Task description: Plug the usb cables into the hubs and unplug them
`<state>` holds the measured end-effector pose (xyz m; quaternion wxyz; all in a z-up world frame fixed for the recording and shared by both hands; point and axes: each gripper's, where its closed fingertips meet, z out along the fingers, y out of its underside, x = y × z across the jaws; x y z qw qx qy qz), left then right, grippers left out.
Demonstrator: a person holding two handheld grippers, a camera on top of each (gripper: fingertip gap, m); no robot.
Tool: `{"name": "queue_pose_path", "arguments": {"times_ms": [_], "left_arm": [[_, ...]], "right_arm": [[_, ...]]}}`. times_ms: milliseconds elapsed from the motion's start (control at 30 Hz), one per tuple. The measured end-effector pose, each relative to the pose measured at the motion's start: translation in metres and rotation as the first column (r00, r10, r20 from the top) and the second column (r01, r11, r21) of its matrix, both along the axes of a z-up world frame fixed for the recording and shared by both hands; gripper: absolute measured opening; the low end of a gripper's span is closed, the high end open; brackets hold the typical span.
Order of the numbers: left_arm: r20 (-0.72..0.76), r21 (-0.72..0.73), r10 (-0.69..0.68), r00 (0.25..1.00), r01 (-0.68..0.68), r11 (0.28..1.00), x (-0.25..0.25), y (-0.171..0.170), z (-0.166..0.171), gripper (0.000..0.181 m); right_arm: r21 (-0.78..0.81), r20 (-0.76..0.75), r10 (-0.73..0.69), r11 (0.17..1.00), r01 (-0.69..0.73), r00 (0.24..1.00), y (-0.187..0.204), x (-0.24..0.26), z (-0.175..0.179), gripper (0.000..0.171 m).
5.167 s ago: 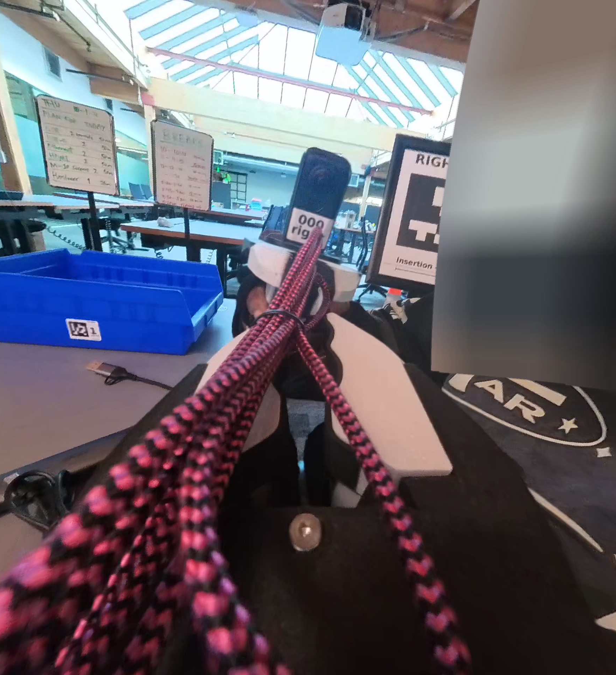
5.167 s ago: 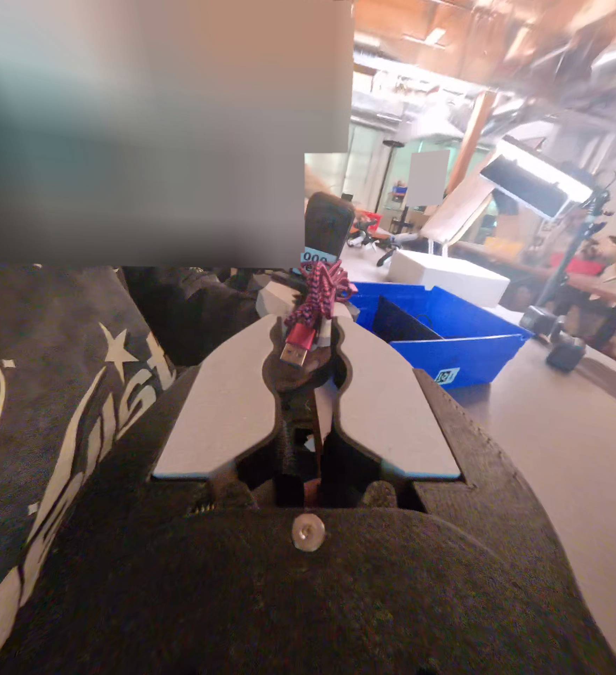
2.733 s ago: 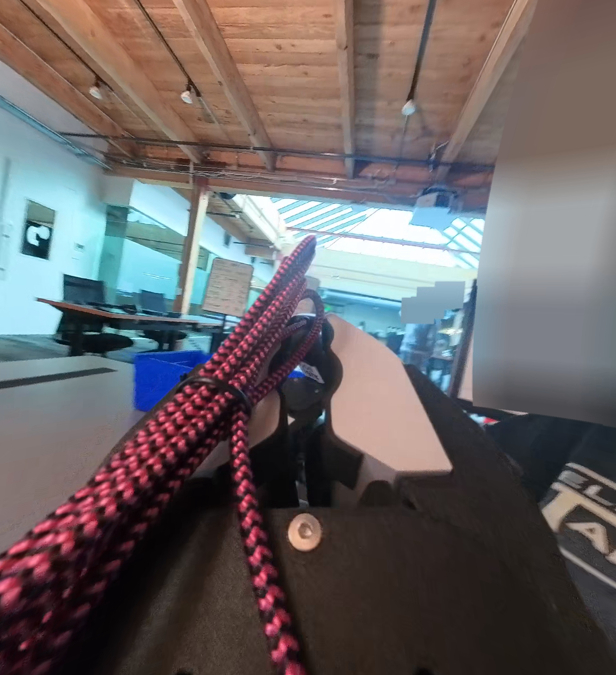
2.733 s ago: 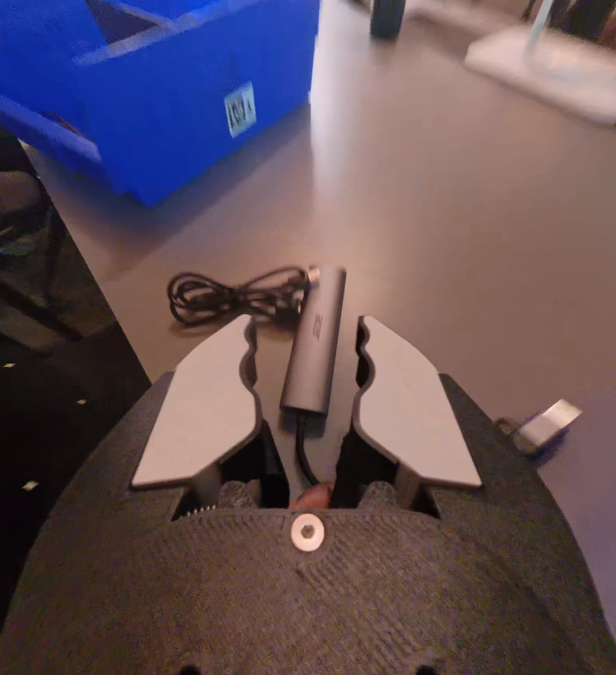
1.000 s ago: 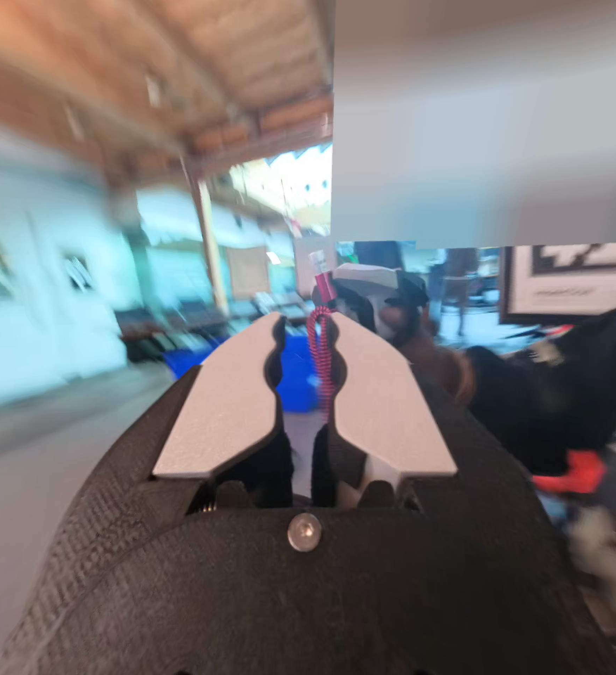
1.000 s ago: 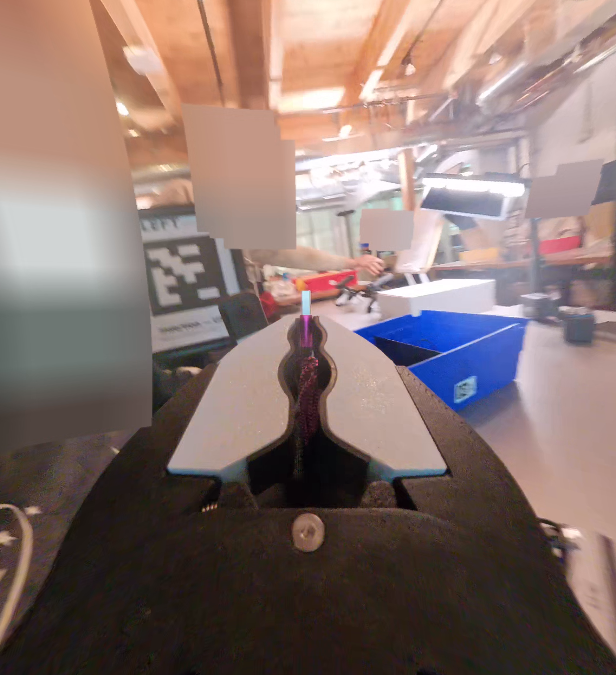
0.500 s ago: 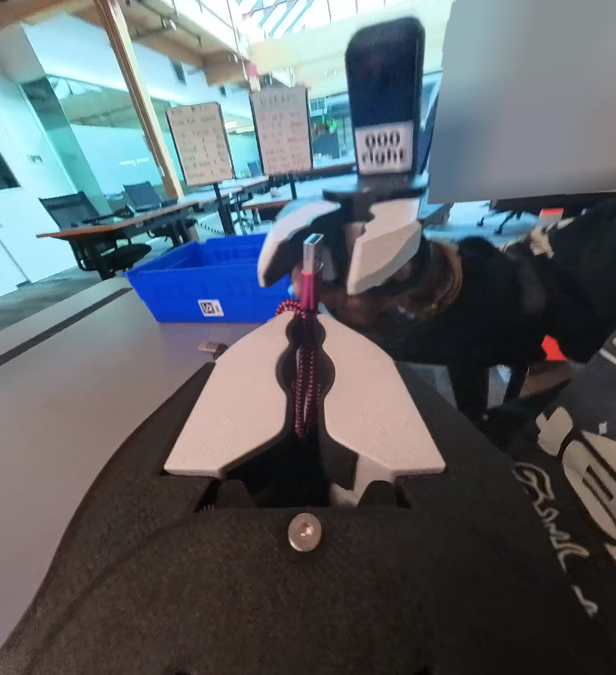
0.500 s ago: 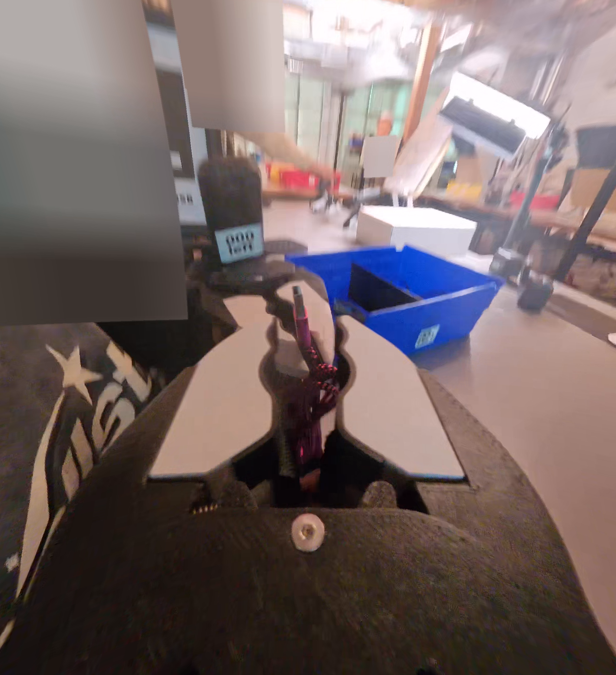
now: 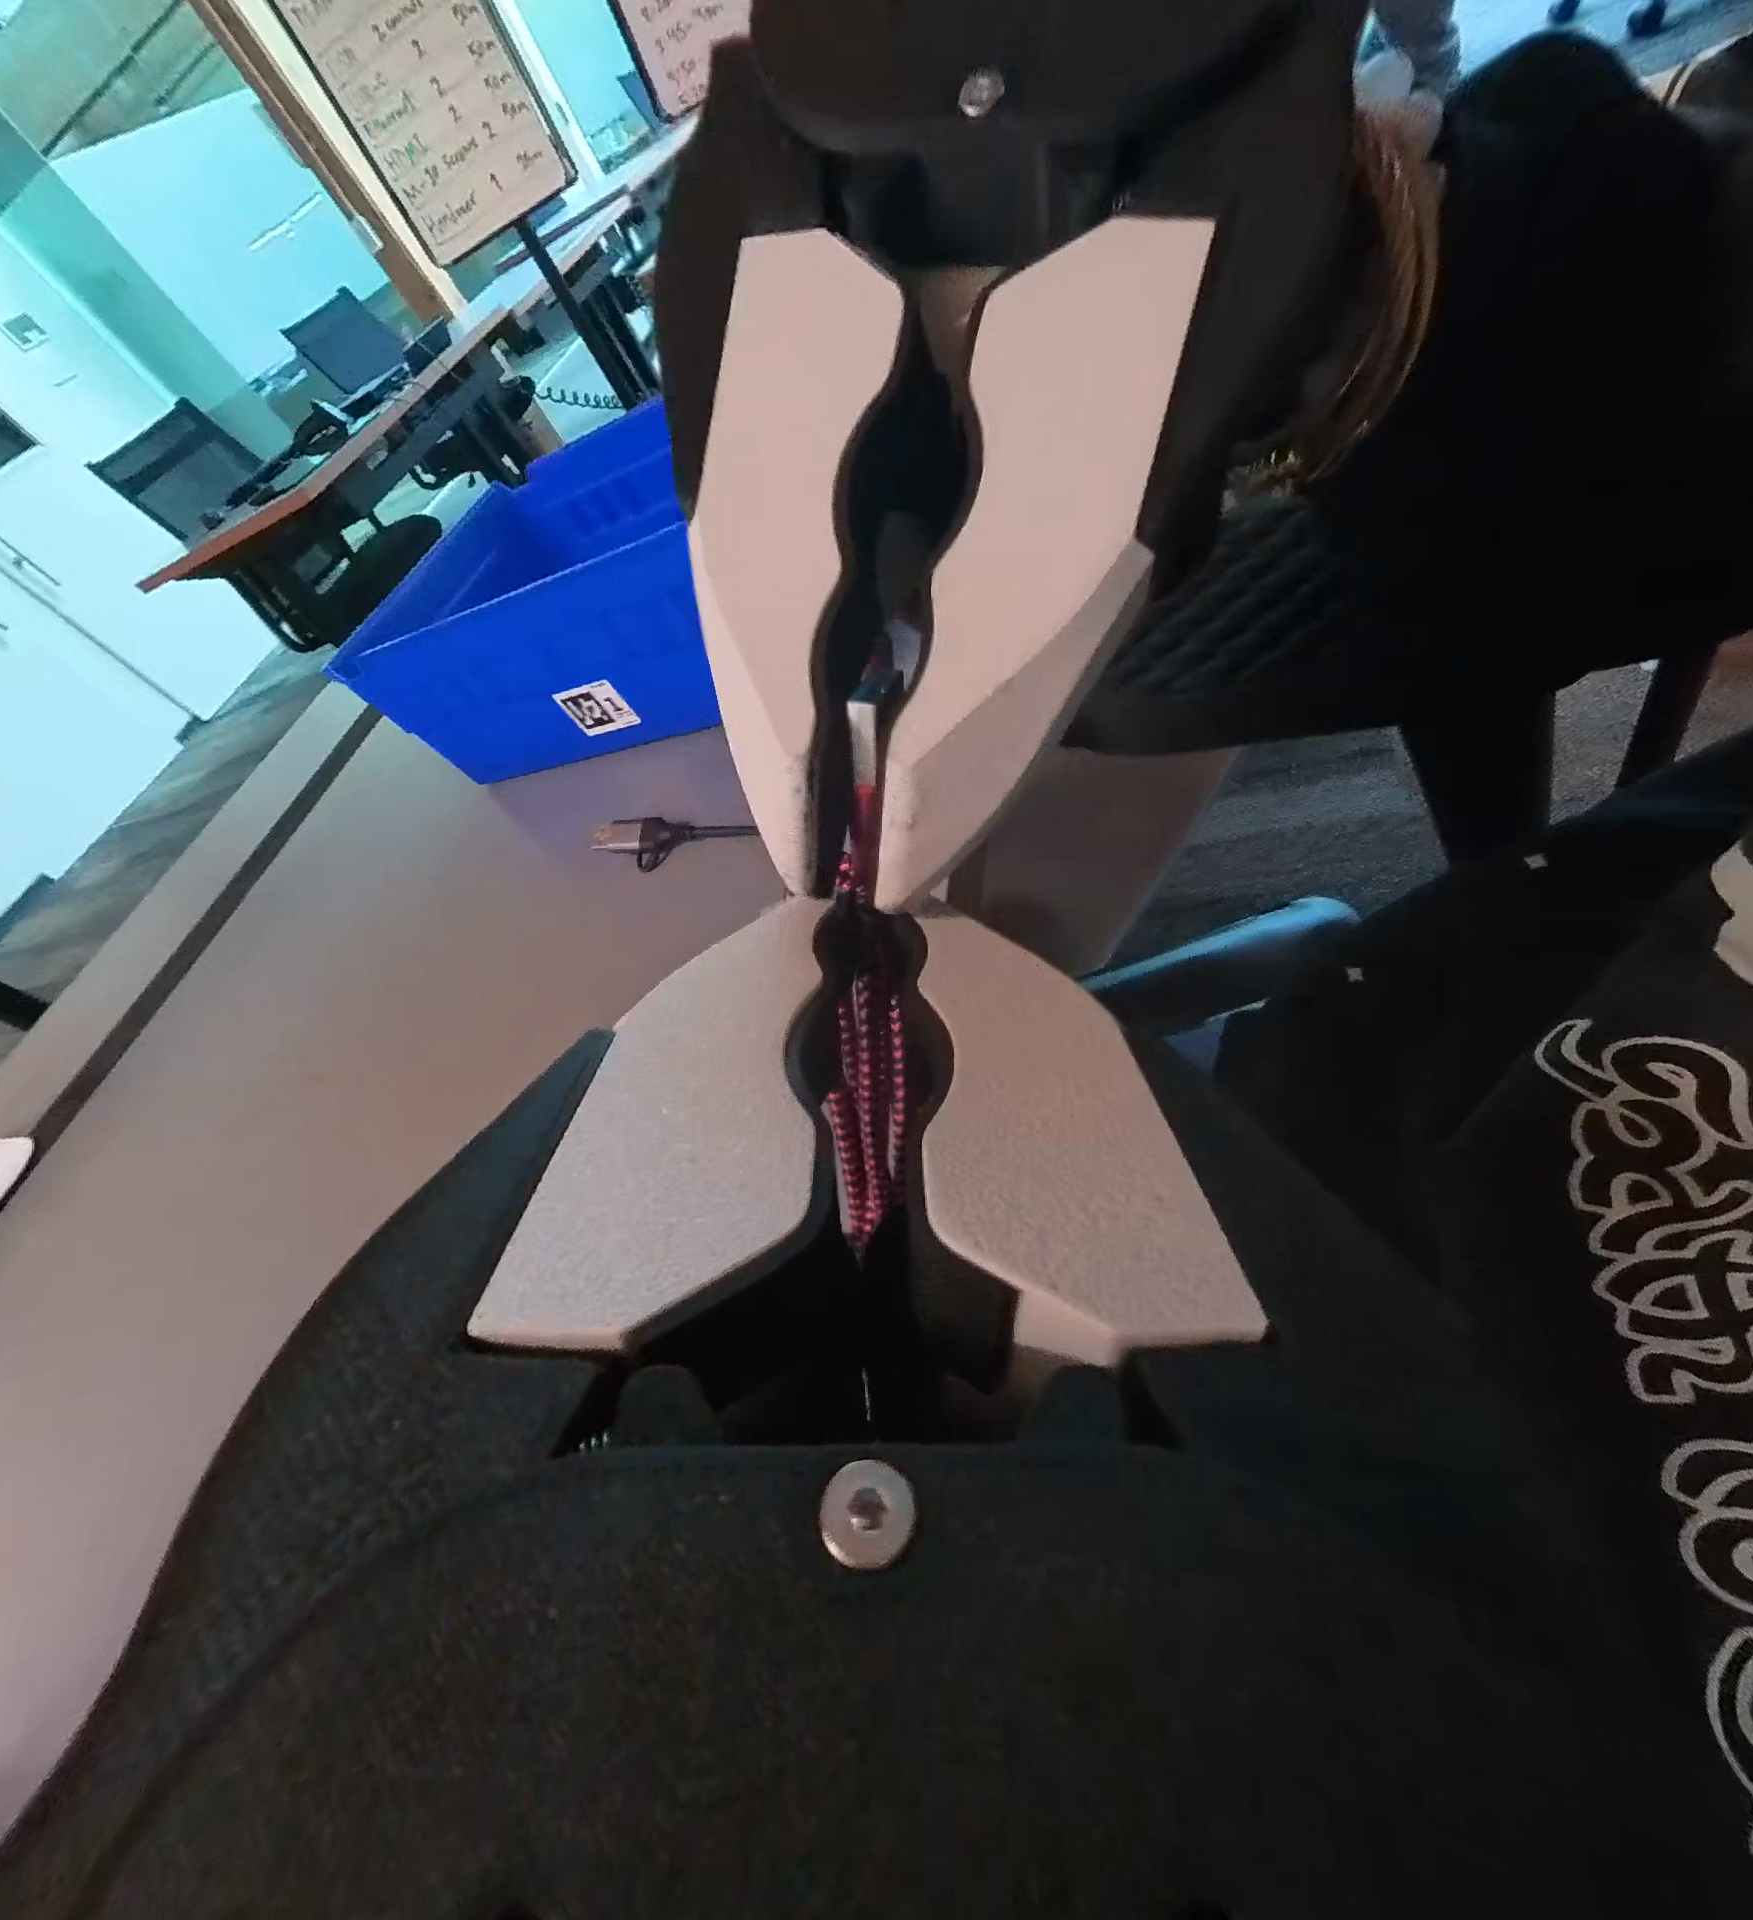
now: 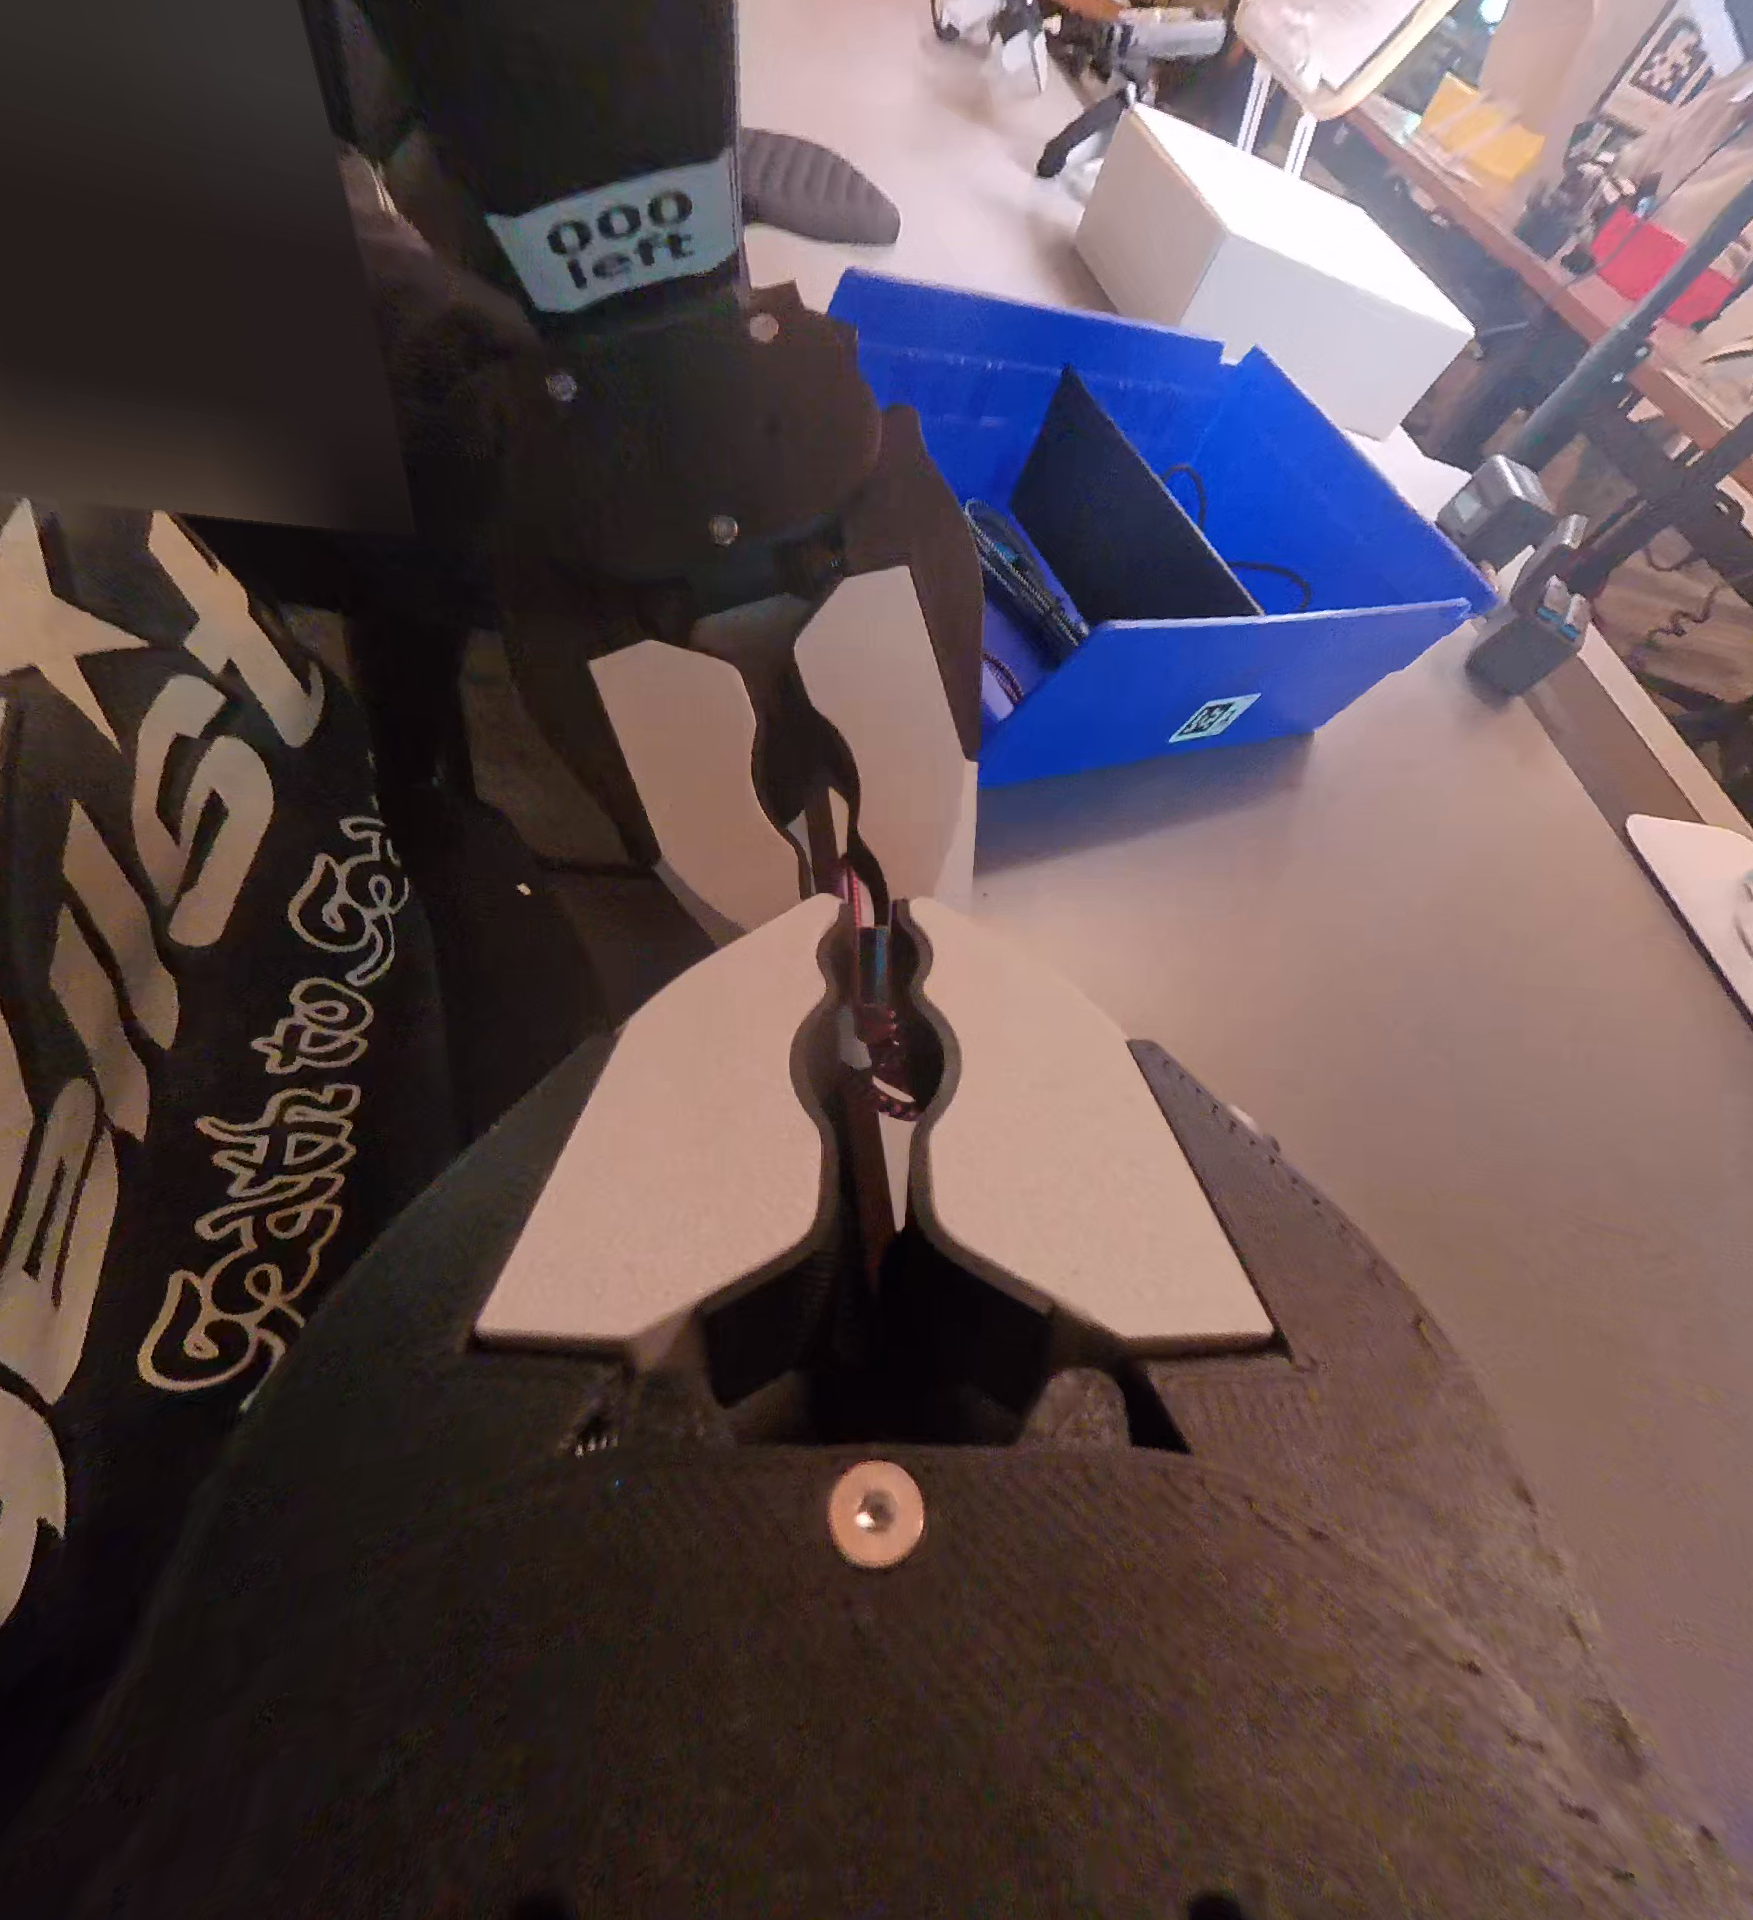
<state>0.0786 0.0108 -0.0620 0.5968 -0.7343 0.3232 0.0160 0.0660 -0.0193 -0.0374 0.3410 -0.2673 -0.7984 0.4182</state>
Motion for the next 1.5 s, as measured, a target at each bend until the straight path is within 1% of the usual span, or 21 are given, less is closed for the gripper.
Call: {"name": "queue_pose_path", "arguments": {"times_ms": [100, 400, 500, 633, 667, 800, 867, 933, 967, 1000, 1033, 1067, 1133, 1167, 1200, 1233, 1267, 1333, 1400, 1467, 1500], "left_arm": [[0.007, -0.022, 0.002, 1.000, -0.001, 1.000, -0.001, 0.000, -0.004, 0.006], [-0.023, -0.092, 0.004, 1.000, -0.006, 0.996, -0.004, 0.001, -0.022, 0.006], [-0.032, -0.107, -0.003, 0.999, -0.001, 0.994, -0.003, 0.001, -0.026, 0.006], [-0.070, -0.104, 0.008, 0.998, -0.016, 0.994, -0.005, 0.001, -0.029, 0.006], [-0.085, -0.101, 0.016, 0.996, -0.024, 0.995, -0.006, 0.001, -0.029, 0.006], [-0.105, -0.099, 0.028, 0.994, -0.039, 0.994, -0.008, 0.002, -0.031, 0.006], [-0.102, -0.084, 0.021, 0.995, -0.030, 0.996, -0.008, 0.002, -0.029, 0.006], [-0.069, -0.063, -0.052, 0.996, 0.048, 0.997, -0.002, -0.002, -0.022, 0.007], [-0.032, -0.043, -0.151, 0.988, 0.150, 0.988, 0.006, -0.010, -0.016, 0.008], [0.025, 0.017, -0.265, 0.964, 0.265, 0.964, 0.014, -0.020, -0.003, 0.014], [0.106, 0.128, -0.346, 0.932, 0.332, 0.934, 0.015, -0.029, 0.018, 0.017], [0.212, 0.258, -0.386, 0.898, 0.330, 0.908, 0.009, -0.035, 0.043, 0.017], [0.427, 0.429, -0.409, 0.806, 0.218, 0.877, -0.019, -0.041, 0.082, 0.021], [0.494, 0.449, -0.377, 0.784, 0.141, 0.882, -0.033, -0.037, 0.088, 0.026], [0.520, 0.431, -0.303, 0.799, 0.061, 0.900, -0.043, -0.027, 0.083, 0.033], [0.487, 0.400, -0.226, 0.844, 0.015, 0.917, -0.045, -0.018, 0.070, 0.042], [0.406, 0.379, -0.170, 0.898, 0.004, 0.926, -0.040, -0.011, 0.055, 0.045], [0.211, 0.412, -0.100, 0.972, 0.005, 0.911, -0.020, -0.004, 0.037, 0.044], [0.065, 0.511, -0.066, 0.996, 0.024, 0.859, -0.003, -0.007, 0.044, 0.044], [0.073, 0.558, -0.045, 0.996, -0.004, 0.830, -0.004, -0.013, 0.058, 0.036], [0.083, 0.557, -0.021, 0.996, -0.029, 0.830, -0.011, -0.013, 0.059, 0.037]], "right_arm": [[0.034, 0.027, -0.007, 0.999, 0.006, 1.000, 0.002, 0.001, -0.005, 0.006], [0.037, 0.135, -0.007, 0.999, 0.002, 0.991, 0.007, 0.002, -0.024, 0.006], [0.026, 0.186, -0.013, 1.000, 0.008, 0.982, 0.009, 0.004, -0.029, 0.018], [0.011, 0.243, -0.015, 1.000, 0.013, 0.970, 0.010, 0.006, -0.034, 0.022], [0.022, 0.245, -0.022, 1.000, 0.018, 0.969, 0.011, 0.006, -0.035, 0.022], [0.113, 0.197, -0.054, 0.993, 0.033, 0.979, 0.015, 0.005, -0.036, 0.007], [0.166, 0.160, -0.057, 0.986, 0.030, 0.985, 0.015, 0.004, -0.035, 0.007], [0.192, 0.120, -0.019, 0.981, -0.004, 0.993, 0.012, 0.007, -0.029, 0.007], [0.199, 0.105, 0.043, 0.978, -0.063, 0.994, 0.006, 0.013, -0.026, 0.007], [0.214, 0.092, 0.126, 0.966, -0.143, 0.988, 0.000, 0.022, -0.023, 0.007], [0.227, 0.075, 0.224, 0.945, -0.235, 0.972, -0.007, 0.033, -0.020, 0.007], [0.215, 0.052, 0.317, 0.923, -0.320, 0.947, -0.015, 0.045, -0.015, 0.007], [0.084, -0.018, 0.462, 0.884, -0.459, 0.887, -0.032, 0.064, 0.003, 0.007], [-0.010, -0.082, 0.510, 0.859, -0.512, 0.856, -0.039, 0.069, 0.017, 0.007], [-0.121, -0.162, 0.530, 0.827, -0.549, 0.833, -0.044, 0.070, 0.033, 0.006], [-0.243, -0.235, 0.516, 0.789, -0.564, 0.824, -0.044, 0.067, 0.048, 0.006], [-0.372, -0.286, 0.475, 0.746, -0.553, 0.832, -0.041, 0.059, 0.060, 0.006], [-0.638, -0.306, 0.374, 0.602, -0.481, 0.875, -0.028, 0.039, 0.074, 0.006], [-0.832, -0.201, 0.302, 0.450, -0.325, 0.932, -0.016, 0.014, 0.068, 0.006], [-0.911, -0.055, 0.308, 0.374, -0.174, 0.950, -0.011, -0.002, 0.052, 0.006], [-0.929, -0.007, 0.326, 0.349, -0.127, 0.945, -0.011, -0.005, 0.047, 0.006]]}}
